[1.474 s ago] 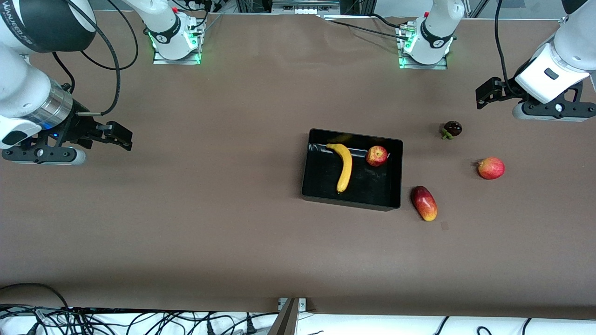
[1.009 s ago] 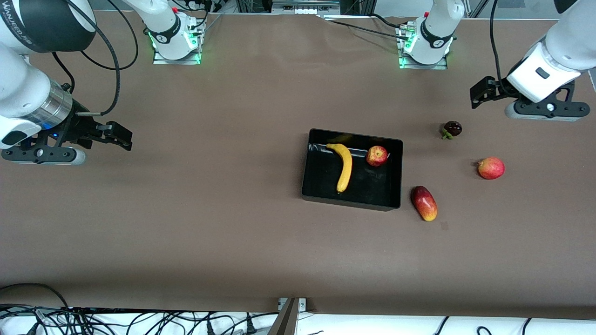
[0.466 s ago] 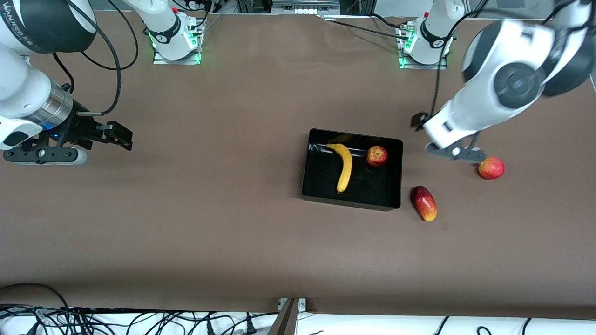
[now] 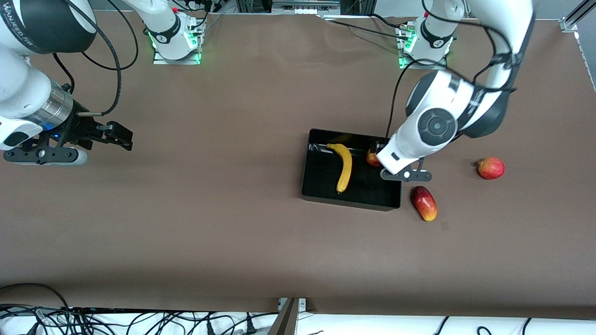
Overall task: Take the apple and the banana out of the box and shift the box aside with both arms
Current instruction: 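Lower the left gripper and close it on the red apple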
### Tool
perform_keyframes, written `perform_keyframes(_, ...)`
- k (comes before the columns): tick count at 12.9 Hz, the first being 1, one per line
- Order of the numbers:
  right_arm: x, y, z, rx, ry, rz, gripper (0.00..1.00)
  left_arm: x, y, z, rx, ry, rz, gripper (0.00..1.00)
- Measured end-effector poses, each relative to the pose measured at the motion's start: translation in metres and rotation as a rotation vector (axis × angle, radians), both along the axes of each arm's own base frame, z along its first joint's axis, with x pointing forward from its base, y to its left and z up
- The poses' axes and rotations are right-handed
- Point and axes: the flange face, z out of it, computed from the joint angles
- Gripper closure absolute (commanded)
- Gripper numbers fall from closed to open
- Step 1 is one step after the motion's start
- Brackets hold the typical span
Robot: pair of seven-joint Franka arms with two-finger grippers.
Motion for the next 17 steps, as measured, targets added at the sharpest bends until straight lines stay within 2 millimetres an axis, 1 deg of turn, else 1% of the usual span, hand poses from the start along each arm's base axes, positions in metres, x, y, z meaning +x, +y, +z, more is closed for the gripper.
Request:
perform_keyframes(1, 0.0, 0.0, 0.0, 0.0, 0.0, 0.0, 0.0, -0.007, -0.006, -0.019, -0.003, -0.012, 0.003, 0.0)
perform_keyframes(3, 0.0, 0.0, 0.0, 0.0, 0.0, 0.0, 0.0, -0.023, -0.017, -0.05, 0.007, -0.043, 0.012, 0.0)
perform_keyframes(6, 0.0, 0.0, 0.0, 0.0, 0.0, 0.0, 0.0, -0.037, -0.029, -0.09, 0.092, -0.082, -0.003, 0.0)
perform_keyframes(7, 0.0, 0.0, 0.0, 0.0, 0.0, 0.0, 0.0, -0.04, -0.034, -0.101, 0.12, -0.092, -0.008, 0.0)
perform_keyframes(9, 0.0, 0.0, 0.0, 0.0, 0.0, 0.0, 0.0, -0.043, -0.039, -0.114, 0.128, -0.1, -0.015, 0.0)
perform_keyframes(12, 0.0, 0.0, 0.0, 0.0, 0.0, 0.0, 0.0, -0.043, -0.037, -0.124, 0.129, -0.093, -0.014, 0.0)
perform_keyframes(13, 0.0, 0.0, 0.0, 0.0, 0.0, 0.0, 0.0, -0.044, -0.037, -0.126, 0.13, -0.09, -0.015, 0.11)
perform_keyframes(14, 0.0, 0.0, 0.0, 0.0, 0.0, 0.0, 0.0, -0.045, -0.036, -0.128, 0.13, -0.087, -0.016, 0.33)
perform_keyframes(15, 0.0, 0.0, 0.0, 0.0, 0.0, 0.0, 0.0, -0.046, -0.036, -0.13, 0.131, -0.084, -0.016, 0.46)
perform_keyframes(16, 0.0, 0.0, 0.0, 0.0, 0.0, 0.0, 0.0, -0.046, -0.036, -0.132, 0.132, -0.081, -0.016, 0.55)
perform_keyframes(17, 0.0, 0.0, 0.0, 0.0, 0.0, 0.0, 0.0, -0.046, -0.036, -0.133, 0.13, -0.082, -0.016, 0.66)
